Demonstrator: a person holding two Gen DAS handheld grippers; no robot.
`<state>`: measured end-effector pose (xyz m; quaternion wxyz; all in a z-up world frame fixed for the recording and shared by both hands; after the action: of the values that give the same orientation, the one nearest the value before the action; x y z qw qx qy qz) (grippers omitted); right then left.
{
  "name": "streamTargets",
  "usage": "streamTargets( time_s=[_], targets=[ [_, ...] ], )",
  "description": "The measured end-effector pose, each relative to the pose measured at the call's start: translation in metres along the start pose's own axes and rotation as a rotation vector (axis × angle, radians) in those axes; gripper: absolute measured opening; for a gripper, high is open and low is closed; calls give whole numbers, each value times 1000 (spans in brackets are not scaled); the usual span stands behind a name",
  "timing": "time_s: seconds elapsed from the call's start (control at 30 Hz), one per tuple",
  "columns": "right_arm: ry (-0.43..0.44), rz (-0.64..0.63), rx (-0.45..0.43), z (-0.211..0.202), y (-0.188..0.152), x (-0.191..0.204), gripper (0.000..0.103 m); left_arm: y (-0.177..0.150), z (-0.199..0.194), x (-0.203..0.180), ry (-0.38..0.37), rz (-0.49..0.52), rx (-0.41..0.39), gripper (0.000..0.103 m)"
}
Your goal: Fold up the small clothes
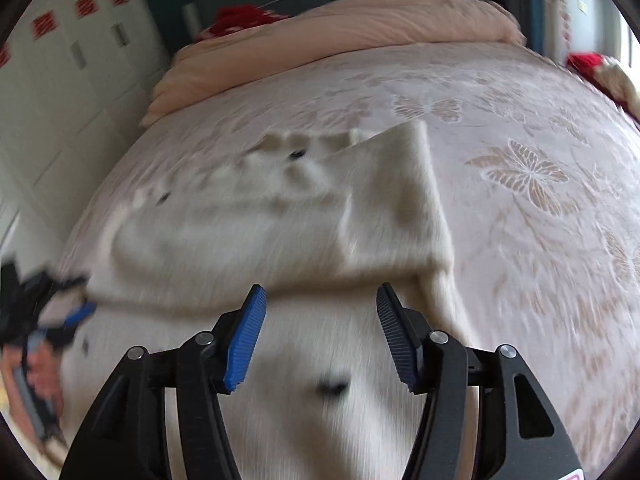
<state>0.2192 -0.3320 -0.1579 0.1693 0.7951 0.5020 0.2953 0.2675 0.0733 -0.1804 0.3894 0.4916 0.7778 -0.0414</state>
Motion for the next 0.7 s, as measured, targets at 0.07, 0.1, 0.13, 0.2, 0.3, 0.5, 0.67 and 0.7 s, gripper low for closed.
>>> streamTargets(
  time_s=[0.07,0.1,0.13,0.2,0.3,0.5,0.67,0.7],
  targets=[
    [4,58,27,21,15,-7,57,13,2,6,-19,-30,-16,53],
    [4,71,50,31,18,-9,58,18,2,7,-32,-34,-22,51],
    [17,85,98,46,18,-9,58,20,4,8,-43,-36,-30,46],
    [45,99,152,61,13,-5,22,21,8,5,-49,-24,-32,17],
    [98,81,134,54,27,14,9,23,-2,11,-64,-73,-90,6],
    [228,-40,-212,-48,120,57,6,37,-42,-28,-83,44,-237,7],
    [27,-36,23,44,87,-4,6,3,20,-12,43,21,-49,6],
    [6,-31,78,61,74,-13,6,-4,25,-9,53,17,-37,6]
  ],
)
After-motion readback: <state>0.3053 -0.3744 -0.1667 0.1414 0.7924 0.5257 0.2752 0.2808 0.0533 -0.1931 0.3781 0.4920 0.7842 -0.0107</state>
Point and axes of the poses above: each gripper's, at about its wrist camera, not at the fingertips, and z roughly the way its jaws point, x to its left, y to its top, the point moved 5 cm from there along z, roughly the way its jaws point, and after that the axes turned 5 degrees about z, right-handed, at the moved point
